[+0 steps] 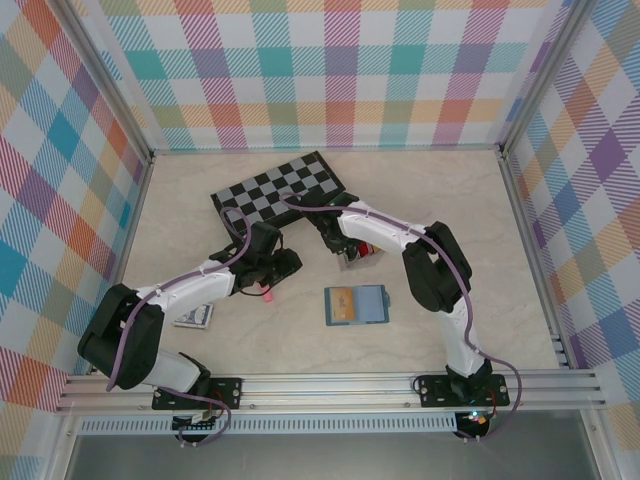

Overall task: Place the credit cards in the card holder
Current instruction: Pick up the credit card from the storage box.

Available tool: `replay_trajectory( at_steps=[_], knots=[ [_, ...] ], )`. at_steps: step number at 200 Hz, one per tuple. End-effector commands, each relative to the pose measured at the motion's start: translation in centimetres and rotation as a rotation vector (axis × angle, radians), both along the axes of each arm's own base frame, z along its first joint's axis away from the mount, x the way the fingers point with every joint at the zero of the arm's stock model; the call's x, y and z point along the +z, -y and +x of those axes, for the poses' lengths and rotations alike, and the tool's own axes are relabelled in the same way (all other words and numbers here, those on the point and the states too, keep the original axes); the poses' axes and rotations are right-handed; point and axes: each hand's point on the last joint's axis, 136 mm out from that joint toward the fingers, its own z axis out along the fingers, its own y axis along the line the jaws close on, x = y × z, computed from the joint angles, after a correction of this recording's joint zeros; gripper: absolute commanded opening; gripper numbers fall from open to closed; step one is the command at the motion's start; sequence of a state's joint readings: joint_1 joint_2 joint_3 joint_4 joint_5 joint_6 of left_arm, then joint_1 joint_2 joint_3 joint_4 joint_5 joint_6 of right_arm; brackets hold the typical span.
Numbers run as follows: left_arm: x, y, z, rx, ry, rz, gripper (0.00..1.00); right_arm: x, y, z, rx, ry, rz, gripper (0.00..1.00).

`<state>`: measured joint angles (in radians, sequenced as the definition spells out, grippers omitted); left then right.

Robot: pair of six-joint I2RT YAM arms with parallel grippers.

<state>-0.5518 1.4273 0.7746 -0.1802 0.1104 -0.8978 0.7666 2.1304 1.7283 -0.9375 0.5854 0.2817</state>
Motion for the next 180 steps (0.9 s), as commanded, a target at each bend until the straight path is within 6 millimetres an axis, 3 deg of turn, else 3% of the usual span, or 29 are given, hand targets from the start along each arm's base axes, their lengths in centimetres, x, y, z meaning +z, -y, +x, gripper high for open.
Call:
replay_trajectory(
  at_steps=[1,180],
  knots=[
    [-0.1,-0.6,0.1,0.019,0.002,-0.001,0.43,2.0,1.1,0.0,0.001,0.031,-0.031,0.28],
    [-0.2,-0.3,0.2,0.013,-0.008,-0.007,0.43,3.1,1.4,-0.1,0.009,0.053,-0.028,0.12]
  ],
)
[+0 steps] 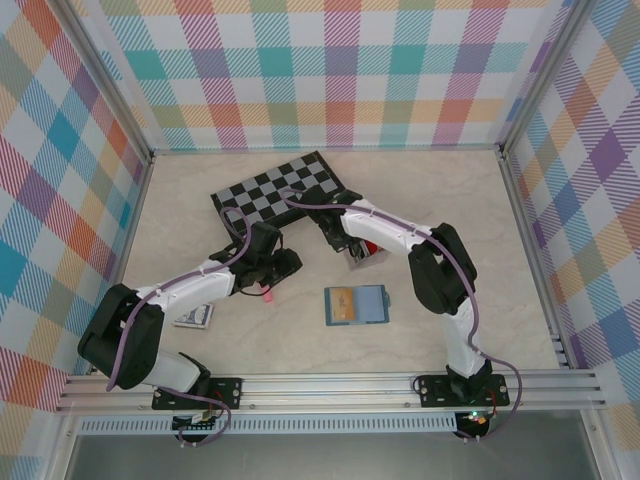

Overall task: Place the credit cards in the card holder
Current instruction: Pick up the credit card from the storage box.

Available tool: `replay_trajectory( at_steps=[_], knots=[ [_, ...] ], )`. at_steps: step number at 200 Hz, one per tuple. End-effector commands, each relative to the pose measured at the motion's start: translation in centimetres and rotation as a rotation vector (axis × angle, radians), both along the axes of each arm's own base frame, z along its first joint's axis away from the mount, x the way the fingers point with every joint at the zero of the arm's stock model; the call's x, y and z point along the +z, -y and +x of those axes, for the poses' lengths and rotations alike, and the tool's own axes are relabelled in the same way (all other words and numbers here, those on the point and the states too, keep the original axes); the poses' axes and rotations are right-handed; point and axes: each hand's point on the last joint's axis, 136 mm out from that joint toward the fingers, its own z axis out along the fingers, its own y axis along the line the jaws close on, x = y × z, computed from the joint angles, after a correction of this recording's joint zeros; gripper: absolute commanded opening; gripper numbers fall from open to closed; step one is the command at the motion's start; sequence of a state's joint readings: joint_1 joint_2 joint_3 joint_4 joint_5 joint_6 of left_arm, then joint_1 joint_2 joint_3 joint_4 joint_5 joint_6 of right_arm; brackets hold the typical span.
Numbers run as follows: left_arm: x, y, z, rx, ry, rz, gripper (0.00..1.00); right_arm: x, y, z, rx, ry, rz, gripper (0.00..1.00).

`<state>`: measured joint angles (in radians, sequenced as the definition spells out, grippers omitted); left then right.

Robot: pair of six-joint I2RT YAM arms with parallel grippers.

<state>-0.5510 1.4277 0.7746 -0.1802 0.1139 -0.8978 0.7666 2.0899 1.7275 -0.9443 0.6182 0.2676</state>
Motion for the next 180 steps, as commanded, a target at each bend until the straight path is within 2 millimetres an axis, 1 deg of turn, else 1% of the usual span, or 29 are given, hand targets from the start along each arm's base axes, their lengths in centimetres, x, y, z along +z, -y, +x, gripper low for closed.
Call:
replay_trajectory(
  at_steps=[1,25,49,69,92,115,140,157,180],
  knots=[
    [-0.2,-0.3,0.2,0.014,-0.006,-0.006,0.43,1.2,1.0,-0.4,0.002,0.009,-0.022,0.12],
    [-0.1,-0.2,0.2,0.008,-0.005,-0.010,0.43,1.8,0.4,-0.8,0.003,-0.006,0.033,0.10],
    [0.3,0.3,0.4,-0.005,0.003,-0.030,0.43,3.1,-0.3,-1.4,0.001,-0.010,0.117,0.06],
    [1.2,1.0,0.6,-0.028,0.024,-0.065,0.43,4.9,-0.8,-2.1,-0.004,-0.014,0.221,0.04],
    [2.7,2.3,1.0,-0.069,0.056,-0.122,0.44,7.4,-1.2,-3.1,-0.020,-0.027,0.422,0.03],
    [5.0,4.2,1.5,-0.123,0.102,-0.228,0.46,9.6,-0.7,-4.3,-0.050,-0.034,0.626,0.02],
    [7.7,6.2,2.0,-0.184,0.148,-0.341,0.50,11.2,0.8,-5.3,-0.105,-0.039,0.843,0.02],
    [9.0,7.2,2.4,-0.211,0.164,-0.387,0.50,11.8,2.0,-5.7,-0.149,-0.026,0.958,0.01],
    [10.2,8.3,2.8,-0.238,0.171,-0.443,0.51,12.2,2.8,-6.4,-0.164,-0.024,1.089,0.00]
  ],
)
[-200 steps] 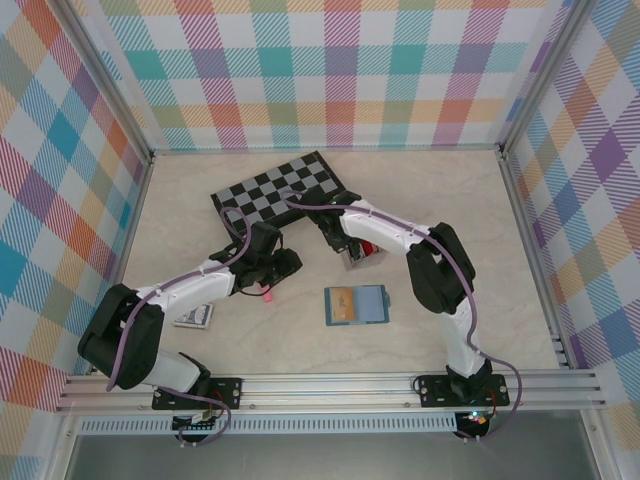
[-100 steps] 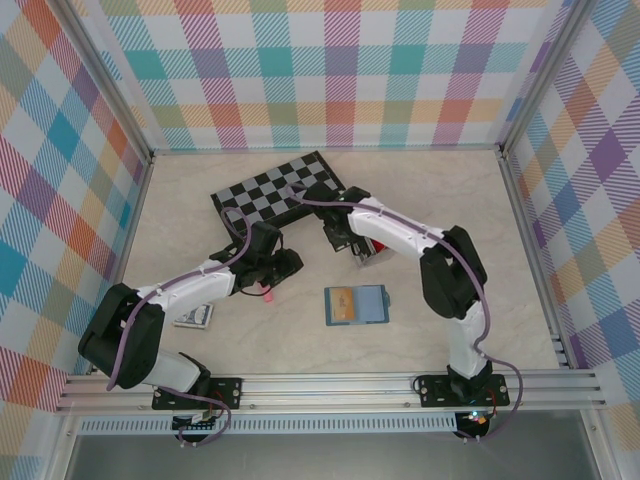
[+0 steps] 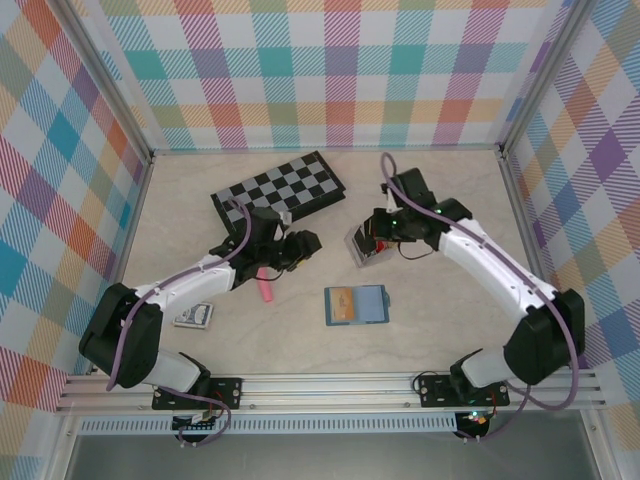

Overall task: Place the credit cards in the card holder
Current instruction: Pick up the credit card from the storage box, then insert the credit card into the card slot.

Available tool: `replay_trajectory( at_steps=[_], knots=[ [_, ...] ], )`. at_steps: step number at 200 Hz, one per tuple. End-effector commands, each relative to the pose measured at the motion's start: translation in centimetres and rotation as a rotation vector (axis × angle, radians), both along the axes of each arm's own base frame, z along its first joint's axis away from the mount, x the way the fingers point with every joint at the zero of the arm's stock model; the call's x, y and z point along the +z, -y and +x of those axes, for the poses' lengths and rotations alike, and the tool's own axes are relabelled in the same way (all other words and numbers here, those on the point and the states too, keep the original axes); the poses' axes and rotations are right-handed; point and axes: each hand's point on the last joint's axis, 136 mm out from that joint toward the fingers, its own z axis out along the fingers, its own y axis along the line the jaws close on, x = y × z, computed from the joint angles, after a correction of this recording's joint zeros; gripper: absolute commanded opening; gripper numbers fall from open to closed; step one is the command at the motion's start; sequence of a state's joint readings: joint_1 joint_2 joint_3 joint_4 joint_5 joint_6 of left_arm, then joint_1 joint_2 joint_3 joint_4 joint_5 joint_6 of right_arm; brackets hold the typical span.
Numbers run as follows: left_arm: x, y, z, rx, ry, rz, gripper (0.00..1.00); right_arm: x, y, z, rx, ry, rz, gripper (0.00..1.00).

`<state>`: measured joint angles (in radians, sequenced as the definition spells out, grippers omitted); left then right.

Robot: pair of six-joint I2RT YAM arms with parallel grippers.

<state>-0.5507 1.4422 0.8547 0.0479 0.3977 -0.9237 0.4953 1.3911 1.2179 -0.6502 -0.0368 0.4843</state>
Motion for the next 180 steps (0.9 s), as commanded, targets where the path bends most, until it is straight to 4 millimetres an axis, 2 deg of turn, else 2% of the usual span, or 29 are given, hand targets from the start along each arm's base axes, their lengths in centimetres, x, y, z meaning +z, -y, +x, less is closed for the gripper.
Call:
replay_trajectory(
  at_steps=[1,50,85,123,180],
  knots=[
    [2.8,1.8,1.0,-0.052,0.040,-0.112,0.51,1.7,-1.7,-0.6,0.020,0.008,0.235,0.00],
    [4.3,4.2,1.1,-0.101,0.033,-0.237,0.53,2.0,-1.3,-1.4,0.037,-0.045,0.490,0.00],
    [4.6,6.0,0.9,-0.145,0.011,-0.312,0.54,2.2,-1.5,-1.7,0.070,-0.090,0.622,0.01],
    [4.8,7.3,0.5,-0.193,0.008,-0.332,0.54,2.7,-1.8,-1.9,0.099,-0.099,0.678,0.01],
    [6.1,8.1,0.2,-0.244,0.029,-0.384,0.48,1.9,-1.9,-1.5,0.092,-0.126,0.685,0.01]
  ],
)
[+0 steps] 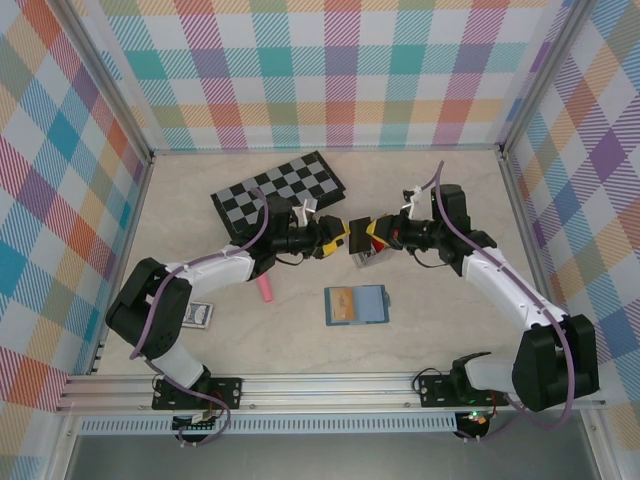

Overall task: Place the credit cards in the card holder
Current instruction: Insert the credit card into the card slot.

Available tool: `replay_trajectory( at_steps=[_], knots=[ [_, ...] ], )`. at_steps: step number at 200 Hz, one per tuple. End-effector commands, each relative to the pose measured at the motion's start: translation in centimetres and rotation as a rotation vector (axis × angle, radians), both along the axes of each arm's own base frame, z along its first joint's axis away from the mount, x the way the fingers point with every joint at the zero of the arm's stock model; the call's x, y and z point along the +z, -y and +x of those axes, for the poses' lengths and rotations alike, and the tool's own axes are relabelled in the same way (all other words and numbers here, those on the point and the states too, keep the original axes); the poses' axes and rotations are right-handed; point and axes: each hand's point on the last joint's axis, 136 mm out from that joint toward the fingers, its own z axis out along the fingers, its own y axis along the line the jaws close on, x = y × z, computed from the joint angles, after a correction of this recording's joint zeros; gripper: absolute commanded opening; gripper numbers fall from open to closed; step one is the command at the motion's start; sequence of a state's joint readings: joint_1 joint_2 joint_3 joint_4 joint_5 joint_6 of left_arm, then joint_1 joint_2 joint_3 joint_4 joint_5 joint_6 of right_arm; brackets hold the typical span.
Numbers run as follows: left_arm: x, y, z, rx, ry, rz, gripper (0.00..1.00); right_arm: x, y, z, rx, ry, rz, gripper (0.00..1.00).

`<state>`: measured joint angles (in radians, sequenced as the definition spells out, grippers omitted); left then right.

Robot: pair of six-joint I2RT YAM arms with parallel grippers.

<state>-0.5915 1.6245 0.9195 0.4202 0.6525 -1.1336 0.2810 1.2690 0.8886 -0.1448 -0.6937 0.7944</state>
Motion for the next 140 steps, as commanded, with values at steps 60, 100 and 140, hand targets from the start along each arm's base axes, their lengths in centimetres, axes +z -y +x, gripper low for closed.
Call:
replay_trajectory(
  at_steps=[60,100,140],
  knots=[
    [3.1,1.7,-0.6,-0.093,0.064,-0.106,0.29,-1.0,-0.5,0.2,0.027,-0.029,0.044,0.02],
    [2.7,1.1,-0.9,-0.075,0.066,-0.085,0.12,-2.7,0.1,0.2,0.000,-0.071,-0.018,0.04],
    [3.0,0.8,-1.2,-0.079,0.085,-0.081,0.00,-3.5,0.2,-0.1,0.009,-0.104,-0.035,0.14]
  ],
)
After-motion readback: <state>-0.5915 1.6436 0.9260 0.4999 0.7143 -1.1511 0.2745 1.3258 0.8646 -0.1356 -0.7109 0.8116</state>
